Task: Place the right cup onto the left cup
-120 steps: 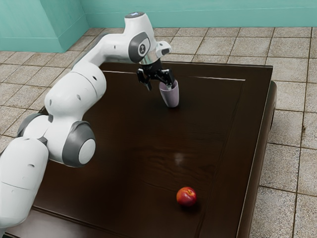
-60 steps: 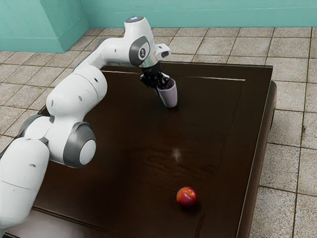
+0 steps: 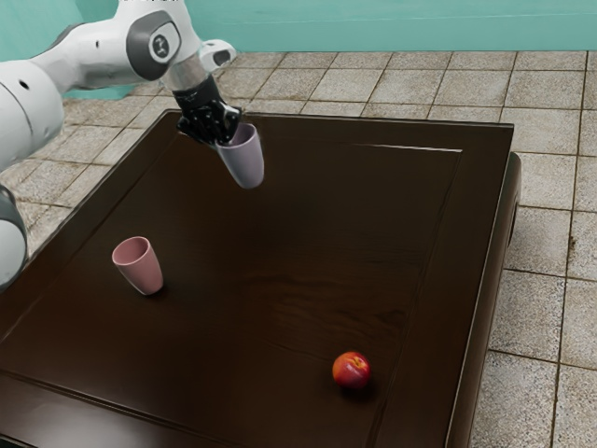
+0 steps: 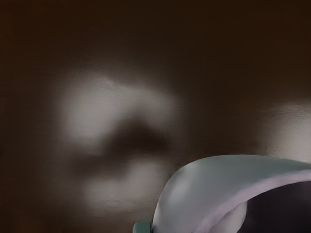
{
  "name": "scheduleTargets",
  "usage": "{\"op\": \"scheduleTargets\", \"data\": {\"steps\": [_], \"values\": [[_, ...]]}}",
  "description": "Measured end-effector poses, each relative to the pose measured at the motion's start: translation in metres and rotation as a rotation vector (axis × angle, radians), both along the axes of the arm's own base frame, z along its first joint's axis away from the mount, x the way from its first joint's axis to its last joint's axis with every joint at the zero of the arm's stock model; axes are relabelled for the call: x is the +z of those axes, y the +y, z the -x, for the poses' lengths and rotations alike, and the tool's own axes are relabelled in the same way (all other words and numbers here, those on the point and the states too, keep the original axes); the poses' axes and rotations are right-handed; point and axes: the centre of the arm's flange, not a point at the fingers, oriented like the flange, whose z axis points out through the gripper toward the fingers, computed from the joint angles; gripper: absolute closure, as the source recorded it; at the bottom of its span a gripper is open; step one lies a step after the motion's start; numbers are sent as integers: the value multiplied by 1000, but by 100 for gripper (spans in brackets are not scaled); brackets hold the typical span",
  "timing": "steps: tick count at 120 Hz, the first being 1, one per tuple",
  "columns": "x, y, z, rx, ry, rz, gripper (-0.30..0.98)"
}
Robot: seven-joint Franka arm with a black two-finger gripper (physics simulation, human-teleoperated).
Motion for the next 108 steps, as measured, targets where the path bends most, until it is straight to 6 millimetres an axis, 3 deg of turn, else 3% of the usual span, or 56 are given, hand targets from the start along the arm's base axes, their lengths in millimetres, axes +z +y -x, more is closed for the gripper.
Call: {"op": "scheduleTargets", "data": {"steps": [15, 35, 59, 85, 108], "values": [[9, 47, 81, 89, 25, -11, 78], [-9, 101, 122, 215, 67, -23, 78], [-24, 147, 146, 341, 99, -20, 78], [-47, 171, 169, 421, 138, 0, 79], [-48, 182, 162, 454, 98, -5, 79]]}}
